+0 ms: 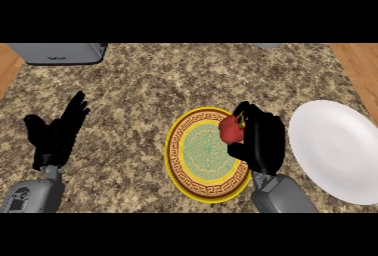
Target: Pick the bell pepper from the plate and place it in the plate
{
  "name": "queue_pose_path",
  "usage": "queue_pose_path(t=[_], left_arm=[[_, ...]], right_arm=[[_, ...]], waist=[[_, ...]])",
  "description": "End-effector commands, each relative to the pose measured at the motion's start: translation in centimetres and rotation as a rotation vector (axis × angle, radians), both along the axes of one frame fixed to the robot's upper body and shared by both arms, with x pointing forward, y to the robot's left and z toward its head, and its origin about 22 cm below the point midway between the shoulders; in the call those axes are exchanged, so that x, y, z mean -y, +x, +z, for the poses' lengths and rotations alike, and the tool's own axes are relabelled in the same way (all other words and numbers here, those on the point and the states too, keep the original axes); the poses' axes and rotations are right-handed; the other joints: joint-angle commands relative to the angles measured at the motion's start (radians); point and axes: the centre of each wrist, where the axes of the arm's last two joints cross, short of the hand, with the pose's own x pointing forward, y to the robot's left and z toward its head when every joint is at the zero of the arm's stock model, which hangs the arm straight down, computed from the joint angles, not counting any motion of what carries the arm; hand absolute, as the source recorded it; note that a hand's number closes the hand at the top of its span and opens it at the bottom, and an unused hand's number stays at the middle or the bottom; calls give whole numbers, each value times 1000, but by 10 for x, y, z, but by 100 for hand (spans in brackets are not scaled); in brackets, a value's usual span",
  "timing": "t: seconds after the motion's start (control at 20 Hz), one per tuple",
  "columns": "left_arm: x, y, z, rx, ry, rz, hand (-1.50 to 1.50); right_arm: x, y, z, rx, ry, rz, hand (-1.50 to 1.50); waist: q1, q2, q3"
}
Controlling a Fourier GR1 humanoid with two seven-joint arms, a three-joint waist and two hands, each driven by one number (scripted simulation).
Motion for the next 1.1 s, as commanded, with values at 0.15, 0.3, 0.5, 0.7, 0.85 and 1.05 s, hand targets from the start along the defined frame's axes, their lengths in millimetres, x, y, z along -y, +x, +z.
queue_pose_path(t=[0.15,0.3,0.5,0.7,0.85,1.05], left_arm=[[9,3,-9,14,-10,-13,0],[17,-7,-2,17,-17,-7,0],[1,-1,5,2,1,-23,0],[8,-9,-6,11,9,-23,0],[0,7,4,11,11,-10,0],[0,1,8,14,15,-24,0]], right_arm=[[25,-25,24,141,111,-209,150],[60,-20,29,128,136,-280,150],[126,-17,44,173,176,-337,150],[174,-9,37,166,189,-386,150],[202,-27,22,153,181,-389,150],[224,-12,-1,24,119,-435,150]], waist=[[8,6,1],[16,6,1],[14,7,1],[18,8,1],[13,7,1],[22,8,1]])
